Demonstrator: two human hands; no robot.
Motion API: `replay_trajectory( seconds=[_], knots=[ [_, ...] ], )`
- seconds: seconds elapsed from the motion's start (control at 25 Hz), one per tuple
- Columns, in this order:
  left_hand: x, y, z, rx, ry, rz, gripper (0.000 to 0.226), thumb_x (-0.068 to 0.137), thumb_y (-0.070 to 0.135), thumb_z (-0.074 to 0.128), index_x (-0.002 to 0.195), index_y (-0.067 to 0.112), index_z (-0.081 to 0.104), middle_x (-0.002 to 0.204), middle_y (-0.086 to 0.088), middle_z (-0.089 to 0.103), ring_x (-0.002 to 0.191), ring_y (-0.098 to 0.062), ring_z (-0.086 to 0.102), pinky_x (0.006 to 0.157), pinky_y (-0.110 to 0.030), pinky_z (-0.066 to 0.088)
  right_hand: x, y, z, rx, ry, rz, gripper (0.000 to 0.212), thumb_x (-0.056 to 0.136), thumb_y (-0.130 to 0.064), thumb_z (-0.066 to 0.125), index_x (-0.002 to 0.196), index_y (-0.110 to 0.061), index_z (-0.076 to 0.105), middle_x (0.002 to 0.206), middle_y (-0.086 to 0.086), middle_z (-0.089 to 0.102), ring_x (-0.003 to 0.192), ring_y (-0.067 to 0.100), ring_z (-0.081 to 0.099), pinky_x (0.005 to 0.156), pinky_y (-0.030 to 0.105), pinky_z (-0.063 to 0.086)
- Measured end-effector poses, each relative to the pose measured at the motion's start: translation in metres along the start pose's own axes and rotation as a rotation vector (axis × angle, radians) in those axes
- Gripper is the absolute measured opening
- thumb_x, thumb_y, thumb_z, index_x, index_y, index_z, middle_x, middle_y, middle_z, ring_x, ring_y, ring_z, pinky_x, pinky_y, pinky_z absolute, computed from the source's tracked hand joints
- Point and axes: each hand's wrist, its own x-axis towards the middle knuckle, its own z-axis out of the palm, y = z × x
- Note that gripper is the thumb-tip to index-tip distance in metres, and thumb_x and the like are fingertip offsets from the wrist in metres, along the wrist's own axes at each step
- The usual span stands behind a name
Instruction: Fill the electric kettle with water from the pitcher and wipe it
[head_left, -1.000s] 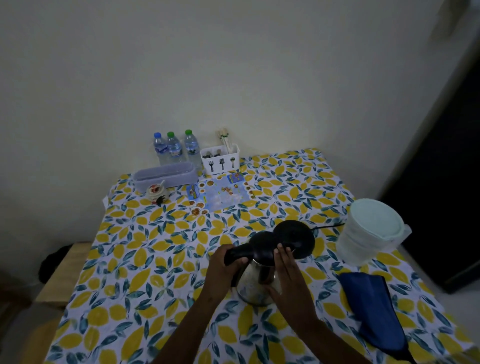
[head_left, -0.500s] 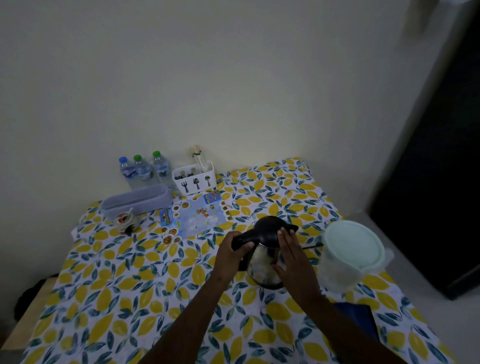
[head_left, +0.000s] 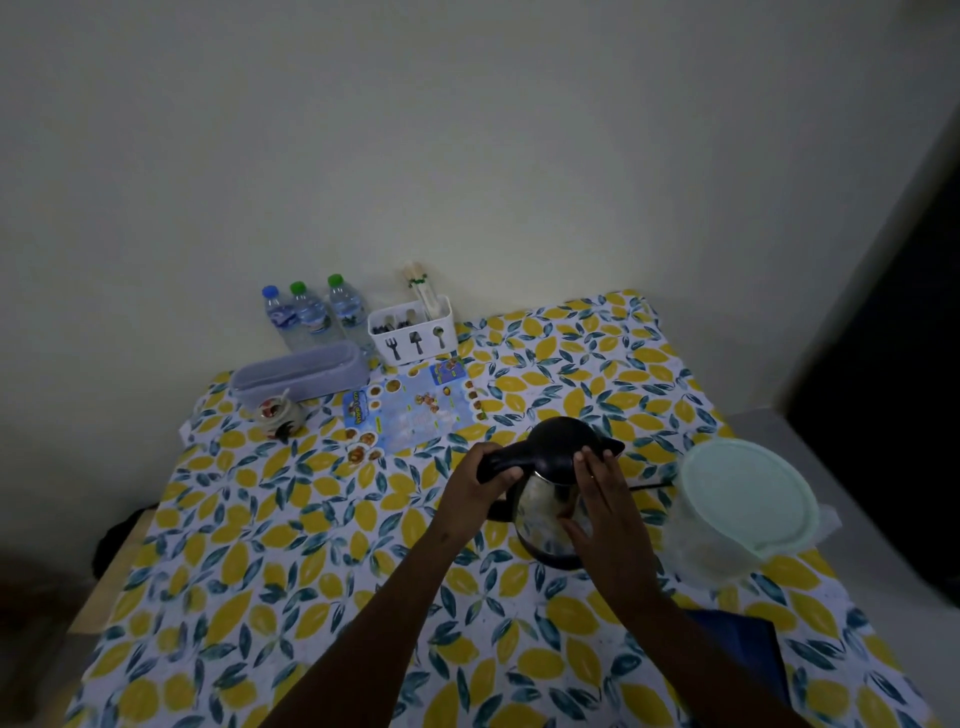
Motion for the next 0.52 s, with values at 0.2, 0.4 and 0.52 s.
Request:
replay_trajectory(
  seconds=[0.2,0.4,0.52],
  knots=[
    [0.002,-0.004,0.005,-0.025,-0.011,-0.010,0.025,0.090,0.031,0.065,0.110,0.018,0.057,0.108,-0.008,0.061,0.098,-0.020,0.060,0.084,-0.037,0.047,-0.004,0.005,0.001,0.017,0.036,0.015,0.097,0.074,-0.017,0.079,0.150,-0.011,0.019,0.157,0.009,0.025,0.147,0.028,0.014,0.107,0.048,0.042],
    [0.004,-0.005,0.000,0.017,-0.033,-0.010,0.031,0.091,0.032,0.063,0.117,0.017,0.055,0.113,-0.008,0.061,0.101,-0.021,0.060,0.086,-0.039,0.046,-0.001,0.001,-0.002,0.032,-0.028,0.005,0.093,0.076,-0.017,0.077,0.151,-0.013,0.022,0.158,0.009,0.025,0.148,0.029,0.014,0.105,0.045,0.045],
    [-0.001,-0.013,-0.002,0.061,-0.026,-0.012,0.034,0.093,0.032,0.061,0.122,0.016,0.052,0.115,-0.006,0.060,0.102,-0.020,0.059,0.085,-0.035,0.047,0.001,-0.002,0.000,0.046,-0.070,0.015,0.095,0.077,-0.018,0.077,0.152,-0.016,0.019,0.160,0.006,0.021,0.149,0.026,0.010,0.107,0.042,0.043]
  ],
)
